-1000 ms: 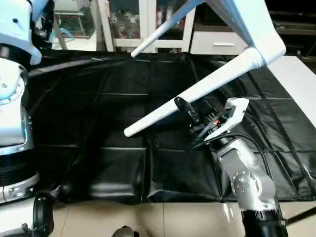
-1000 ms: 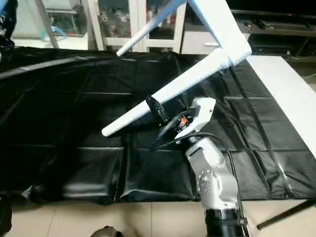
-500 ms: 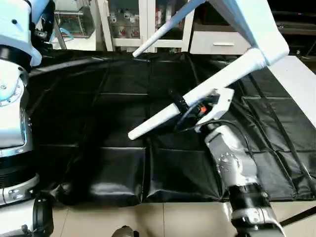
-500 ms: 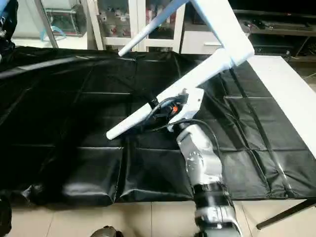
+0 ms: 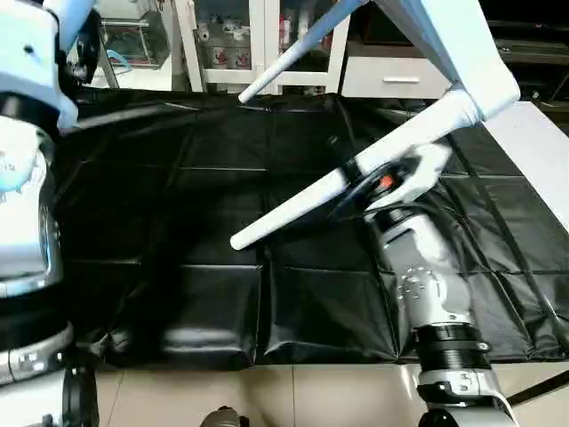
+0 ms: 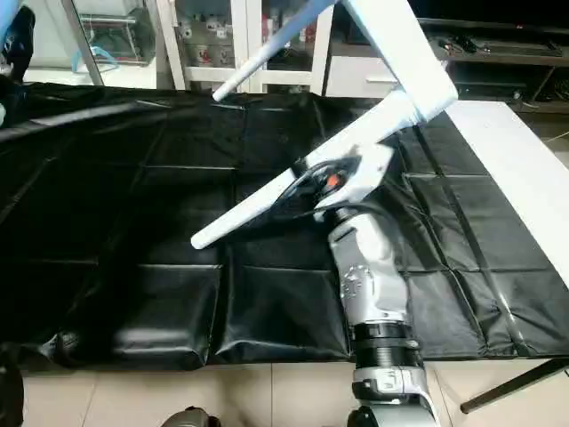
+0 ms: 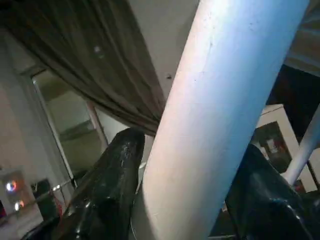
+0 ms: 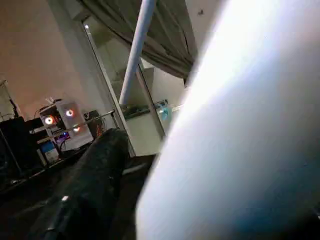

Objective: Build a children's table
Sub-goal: Flip table

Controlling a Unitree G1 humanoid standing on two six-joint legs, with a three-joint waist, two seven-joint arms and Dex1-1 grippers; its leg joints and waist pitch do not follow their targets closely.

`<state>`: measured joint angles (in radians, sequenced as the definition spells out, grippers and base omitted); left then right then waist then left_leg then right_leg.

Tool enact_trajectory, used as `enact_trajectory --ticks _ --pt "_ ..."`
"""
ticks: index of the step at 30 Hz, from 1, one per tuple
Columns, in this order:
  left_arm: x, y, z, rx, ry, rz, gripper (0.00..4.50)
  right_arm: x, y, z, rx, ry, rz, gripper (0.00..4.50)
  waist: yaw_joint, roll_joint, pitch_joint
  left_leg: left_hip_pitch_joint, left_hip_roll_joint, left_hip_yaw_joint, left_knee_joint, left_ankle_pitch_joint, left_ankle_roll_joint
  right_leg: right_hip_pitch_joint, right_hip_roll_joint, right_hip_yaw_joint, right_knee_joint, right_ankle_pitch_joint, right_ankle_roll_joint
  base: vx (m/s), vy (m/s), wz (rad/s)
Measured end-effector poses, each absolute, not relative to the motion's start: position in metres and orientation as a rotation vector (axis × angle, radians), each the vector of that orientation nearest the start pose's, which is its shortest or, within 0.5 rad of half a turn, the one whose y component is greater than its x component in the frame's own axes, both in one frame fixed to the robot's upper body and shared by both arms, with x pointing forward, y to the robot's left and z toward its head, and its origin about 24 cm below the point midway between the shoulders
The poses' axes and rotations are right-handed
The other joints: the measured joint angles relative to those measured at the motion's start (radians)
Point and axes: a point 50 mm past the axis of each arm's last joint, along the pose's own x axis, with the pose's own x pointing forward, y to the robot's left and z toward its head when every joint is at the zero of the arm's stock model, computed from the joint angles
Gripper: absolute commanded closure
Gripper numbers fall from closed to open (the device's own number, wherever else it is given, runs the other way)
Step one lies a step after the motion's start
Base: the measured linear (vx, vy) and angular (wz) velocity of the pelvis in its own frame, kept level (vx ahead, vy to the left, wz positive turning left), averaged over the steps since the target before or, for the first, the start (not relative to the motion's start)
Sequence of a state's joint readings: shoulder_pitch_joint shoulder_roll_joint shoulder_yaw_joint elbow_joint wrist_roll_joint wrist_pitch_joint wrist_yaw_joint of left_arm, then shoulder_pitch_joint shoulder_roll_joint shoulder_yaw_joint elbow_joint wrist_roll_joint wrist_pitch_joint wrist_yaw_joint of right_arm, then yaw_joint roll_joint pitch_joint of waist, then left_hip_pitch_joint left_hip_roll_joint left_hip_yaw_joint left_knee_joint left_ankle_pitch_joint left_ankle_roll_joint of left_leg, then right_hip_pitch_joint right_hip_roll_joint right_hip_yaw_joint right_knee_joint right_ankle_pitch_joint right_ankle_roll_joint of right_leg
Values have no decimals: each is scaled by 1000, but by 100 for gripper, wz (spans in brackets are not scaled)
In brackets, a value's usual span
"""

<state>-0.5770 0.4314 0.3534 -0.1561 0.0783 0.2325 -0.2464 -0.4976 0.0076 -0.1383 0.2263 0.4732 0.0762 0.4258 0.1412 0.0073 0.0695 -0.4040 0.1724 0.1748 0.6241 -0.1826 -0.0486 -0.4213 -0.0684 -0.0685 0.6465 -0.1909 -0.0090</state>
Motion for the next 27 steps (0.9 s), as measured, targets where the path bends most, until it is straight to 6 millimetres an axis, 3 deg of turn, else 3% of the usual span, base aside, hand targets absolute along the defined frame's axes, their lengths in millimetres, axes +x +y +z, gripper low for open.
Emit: enact_trajectory --ticks 10,17,20,27 --pt "295 259 245 372 -488 183 237 326 -117 140 417 -319 537 229 2 -24 -2 1 0 0 0 0 0 2 0 0 -1 0 0 0 0 0" --pt "292 267 232 289 -466 224 241 321 -119 157 337 -382 540 241 0 -29 0 1 0 0 0 0 0 2 0 0 -1 0 0 0 0 0" --pt "288 271 215 239 -435 230 244 318 -120 166 272 -412 547 244 -2 -31 0 1 0 0 0 0 0 1 0 0 -1 0 1 0 0 0" --pt "273 278 159 172 -317 226 262 310 -115 181 96 -462 581 246 -6 -47 1 1 1 0 0 0 0 2 2 1 -2 1 1 0 0 0"
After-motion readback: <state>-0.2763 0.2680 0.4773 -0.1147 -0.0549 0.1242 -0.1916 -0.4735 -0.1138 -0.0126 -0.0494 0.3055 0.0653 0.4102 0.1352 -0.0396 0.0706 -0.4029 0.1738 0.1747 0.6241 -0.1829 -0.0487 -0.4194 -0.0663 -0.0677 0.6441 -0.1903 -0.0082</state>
